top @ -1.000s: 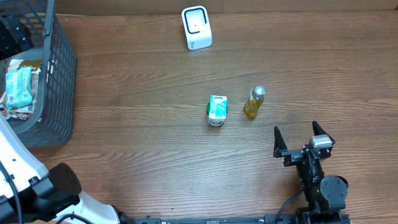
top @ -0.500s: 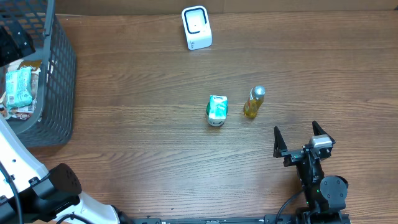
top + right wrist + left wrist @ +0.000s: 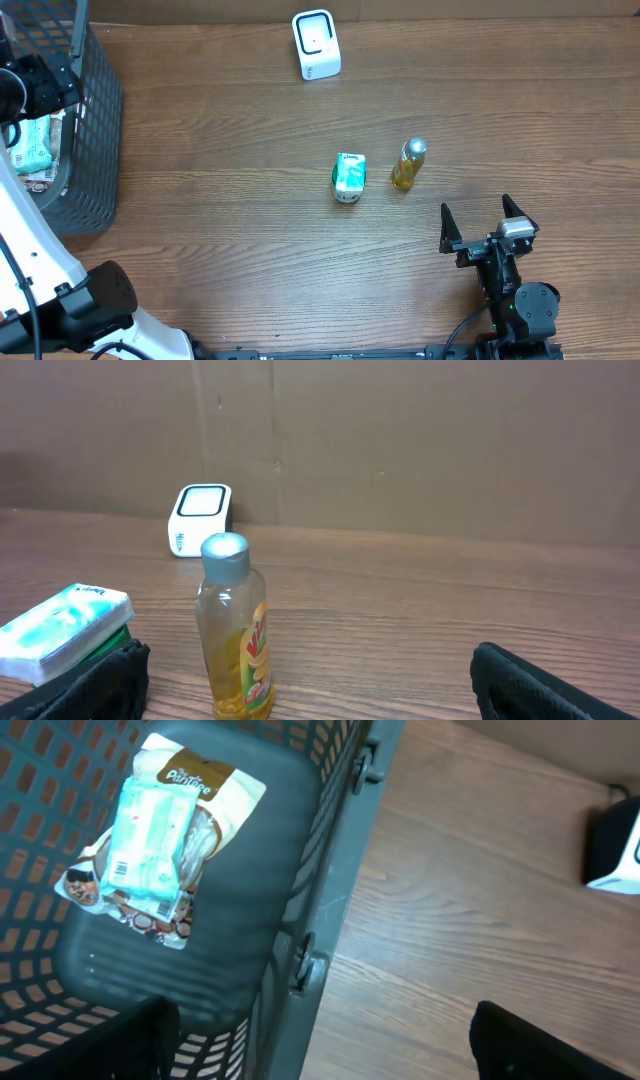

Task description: Scan the item barcode

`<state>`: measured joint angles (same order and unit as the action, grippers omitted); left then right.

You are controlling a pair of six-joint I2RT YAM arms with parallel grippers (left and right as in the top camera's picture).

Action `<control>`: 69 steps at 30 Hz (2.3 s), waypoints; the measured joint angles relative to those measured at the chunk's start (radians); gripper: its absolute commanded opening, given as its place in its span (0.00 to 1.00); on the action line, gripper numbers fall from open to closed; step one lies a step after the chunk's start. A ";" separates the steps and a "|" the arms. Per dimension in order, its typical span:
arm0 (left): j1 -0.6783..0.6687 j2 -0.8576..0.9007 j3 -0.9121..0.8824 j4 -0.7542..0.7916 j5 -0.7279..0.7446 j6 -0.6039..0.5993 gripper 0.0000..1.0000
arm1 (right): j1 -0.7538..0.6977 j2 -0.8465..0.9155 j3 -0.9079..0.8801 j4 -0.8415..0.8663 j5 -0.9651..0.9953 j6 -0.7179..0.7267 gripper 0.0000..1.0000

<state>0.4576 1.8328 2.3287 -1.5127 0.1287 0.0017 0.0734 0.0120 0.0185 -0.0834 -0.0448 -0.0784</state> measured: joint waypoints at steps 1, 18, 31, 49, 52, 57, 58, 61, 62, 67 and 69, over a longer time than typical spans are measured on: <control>0.000 0.000 0.000 0.000 -0.005 0.000 0.93 | 0.000 0.000 0.000 0.000 0.000 0.000 1.00; -0.006 0.014 -0.295 0.085 -0.064 -0.027 0.50 | 0.000 0.000 0.000 0.000 0.000 0.000 1.00; -0.007 0.015 -0.296 0.141 -0.143 -0.025 0.48 | 0.000 0.000 0.000 0.000 0.000 0.000 1.00; -0.006 0.015 -0.274 0.190 -0.122 0.004 0.82 | 0.000 0.000 0.000 0.000 0.000 0.000 1.00; -0.006 0.015 -0.204 0.192 -0.045 0.032 1.00 | 0.000 0.000 0.000 0.000 0.000 0.000 1.00; -0.006 0.015 -0.037 0.204 -0.034 0.031 1.00 | 0.000 0.000 0.000 0.000 0.000 -0.001 1.00; -0.006 0.015 -0.016 0.208 -0.042 0.030 1.00 | 0.000 0.000 0.000 0.000 0.000 0.000 1.00; -0.003 0.015 0.037 0.233 -0.076 0.027 1.00 | 0.000 0.000 0.000 0.000 -0.001 0.000 1.00; -0.001 0.015 0.045 0.241 -0.087 0.027 1.00 | 0.000 0.000 0.000 0.000 -0.001 0.000 1.00; 0.023 0.015 0.048 0.217 -0.128 0.026 0.99 | 0.000 0.000 0.000 0.000 0.000 -0.001 1.00; 0.029 0.015 0.048 0.205 -0.140 0.026 1.00 | 0.000 0.000 0.000 0.000 0.000 0.000 1.00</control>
<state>0.4862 1.8477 2.3768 -1.3075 -0.0113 0.0280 0.0734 0.0120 0.0185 -0.0834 -0.0452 -0.0788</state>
